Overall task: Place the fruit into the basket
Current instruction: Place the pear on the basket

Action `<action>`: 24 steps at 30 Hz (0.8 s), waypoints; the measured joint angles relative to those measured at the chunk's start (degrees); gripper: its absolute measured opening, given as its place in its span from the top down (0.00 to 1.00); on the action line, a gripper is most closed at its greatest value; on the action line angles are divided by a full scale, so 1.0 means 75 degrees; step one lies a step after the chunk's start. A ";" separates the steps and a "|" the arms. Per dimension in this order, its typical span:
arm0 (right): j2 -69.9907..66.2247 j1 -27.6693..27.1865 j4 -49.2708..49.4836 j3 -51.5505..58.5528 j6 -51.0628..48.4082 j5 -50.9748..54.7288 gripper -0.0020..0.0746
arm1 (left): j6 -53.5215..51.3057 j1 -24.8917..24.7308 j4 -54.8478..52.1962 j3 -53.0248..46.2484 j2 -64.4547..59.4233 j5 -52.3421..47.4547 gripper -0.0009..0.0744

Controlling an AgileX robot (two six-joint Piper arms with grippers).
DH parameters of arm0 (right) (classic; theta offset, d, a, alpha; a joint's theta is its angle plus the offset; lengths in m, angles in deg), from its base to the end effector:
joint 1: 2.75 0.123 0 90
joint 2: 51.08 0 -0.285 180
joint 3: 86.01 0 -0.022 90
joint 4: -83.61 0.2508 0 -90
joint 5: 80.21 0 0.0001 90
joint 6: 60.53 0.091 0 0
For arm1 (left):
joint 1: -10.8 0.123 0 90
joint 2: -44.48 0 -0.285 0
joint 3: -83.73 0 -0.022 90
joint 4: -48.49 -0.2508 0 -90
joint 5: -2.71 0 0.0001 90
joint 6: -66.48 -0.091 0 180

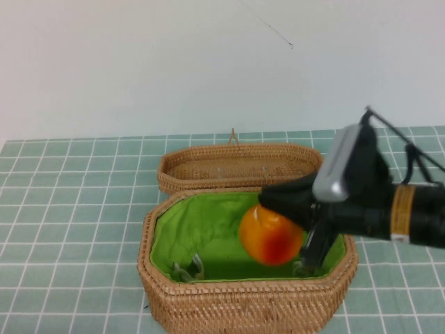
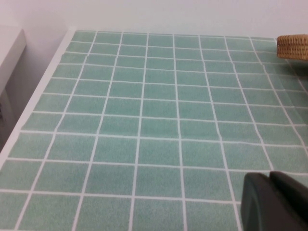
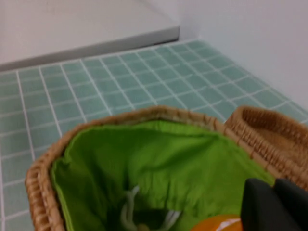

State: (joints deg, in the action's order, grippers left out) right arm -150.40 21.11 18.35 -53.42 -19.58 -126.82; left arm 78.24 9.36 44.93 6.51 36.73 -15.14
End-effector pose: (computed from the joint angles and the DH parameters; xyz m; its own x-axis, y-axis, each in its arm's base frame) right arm 0.2616 0.1813 0.2319 -0.0431 -0.2344 -0.9712 -0.9213 0.3852 -0.0521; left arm 0.0542 0.0004 0.1851 -0.2199 -0.1401 -0.9654 -0.0257 0.9901 -0.1378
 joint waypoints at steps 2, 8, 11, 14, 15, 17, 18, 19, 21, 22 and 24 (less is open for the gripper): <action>-0.0247 0.0150 0.0000 0.0000 -0.0236 0.0155 0.95 | 0.0000 0.0000 0.0000 0.0000 0.0000 0.0000 0.99; -0.0706 0.0161 0.0043 0.0000 -0.0244 0.0370 0.91 | 0.0000 0.0000 0.0000 0.0000 0.0000 0.0000 0.99; -0.0710 0.0161 0.0043 -0.0015 -0.0223 0.0470 0.81 | 0.0000 0.0000 0.0000 0.0000 0.0000 0.0000 0.99; -0.0675 0.0147 0.0043 -0.0070 -0.0211 0.0470 0.67 | 0.0000 0.0000 0.0000 0.0000 0.0000 0.0000 0.99; -0.0628 0.0147 0.0048 -0.0078 -0.0211 0.0470 0.65 | 0.0000 0.0000 0.0000 0.0000 0.0000 0.0000 0.99; -0.0377 0.0147 0.0017 -0.0078 -0.0211 0.0583 0.62 | 0.0000 0.0000 0.0000 0.0000 0.0000 0.0000 0.99; -0.0180 0.0147 0.0001 -0.0078 -0.0211 0.0659 0.61 | 0.0000 0.0000 0.0000 0.0000 0.0000 0.0000 0.99; 0.0078 0.0147 0.0001 -0.0078 -0.0211 0.0812 0.61 | 0.0000 0.0000 0.0000 0.0000 0.0000 0.0000 0.99; 0.0700 0.0147 0.0001 -0.0078 -0.0211 0.1239 0.62 | 0.0000 0.0000 0.0000 0.0000 0.0000 0.0000 0.99; 0.1121 0.0147 0.0001 -0.0078 -0.0211 0.1514 0.65 | 0.0000 0.0000 0.0000 0.0000 0.0000 0.0000 0.99; 0.1993 0.0147 0.0001 -0.0078 -0.0193 0.2115 0.76 | 0.0000 0.0000 0.0000 0.0000 0.0000 0.0000 0.99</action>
State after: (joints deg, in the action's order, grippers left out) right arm -135.45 22.21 18.36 -54.01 -21.03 -110.95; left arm 78.24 9.36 44.93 6.51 36.73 -15.14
